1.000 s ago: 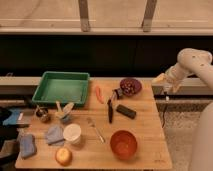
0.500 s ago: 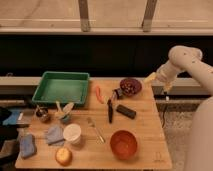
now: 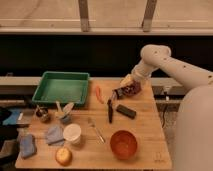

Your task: Place banana in paper cup

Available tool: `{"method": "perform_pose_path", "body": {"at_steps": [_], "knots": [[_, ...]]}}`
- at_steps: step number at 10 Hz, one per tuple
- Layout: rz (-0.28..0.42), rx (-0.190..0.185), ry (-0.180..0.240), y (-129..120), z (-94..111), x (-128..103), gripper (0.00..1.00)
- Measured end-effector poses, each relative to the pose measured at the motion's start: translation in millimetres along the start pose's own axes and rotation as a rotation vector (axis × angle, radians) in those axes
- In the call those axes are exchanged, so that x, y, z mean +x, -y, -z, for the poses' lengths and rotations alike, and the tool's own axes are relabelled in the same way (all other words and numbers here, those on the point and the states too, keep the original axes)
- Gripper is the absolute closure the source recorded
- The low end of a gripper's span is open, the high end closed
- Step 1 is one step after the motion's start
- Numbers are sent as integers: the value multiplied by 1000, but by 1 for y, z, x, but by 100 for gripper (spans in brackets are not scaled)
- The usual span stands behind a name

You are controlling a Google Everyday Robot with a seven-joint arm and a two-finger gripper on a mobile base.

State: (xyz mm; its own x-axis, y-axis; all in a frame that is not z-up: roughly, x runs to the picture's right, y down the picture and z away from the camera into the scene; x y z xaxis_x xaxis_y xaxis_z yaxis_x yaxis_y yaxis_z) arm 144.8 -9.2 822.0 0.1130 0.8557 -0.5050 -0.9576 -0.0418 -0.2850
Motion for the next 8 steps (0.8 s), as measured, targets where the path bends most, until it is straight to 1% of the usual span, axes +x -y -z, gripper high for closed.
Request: {"method": "perform_pose_path", "body": {"at_steps": [1,2,3,8], "knots": [[68,-11,-19,-30,-6,8,20],[104,-6,-28,-41,-8,13,20],[113,-7,-31,-44,-9,14,20],[116,-7,-32,-44,-9,14,20]]}}
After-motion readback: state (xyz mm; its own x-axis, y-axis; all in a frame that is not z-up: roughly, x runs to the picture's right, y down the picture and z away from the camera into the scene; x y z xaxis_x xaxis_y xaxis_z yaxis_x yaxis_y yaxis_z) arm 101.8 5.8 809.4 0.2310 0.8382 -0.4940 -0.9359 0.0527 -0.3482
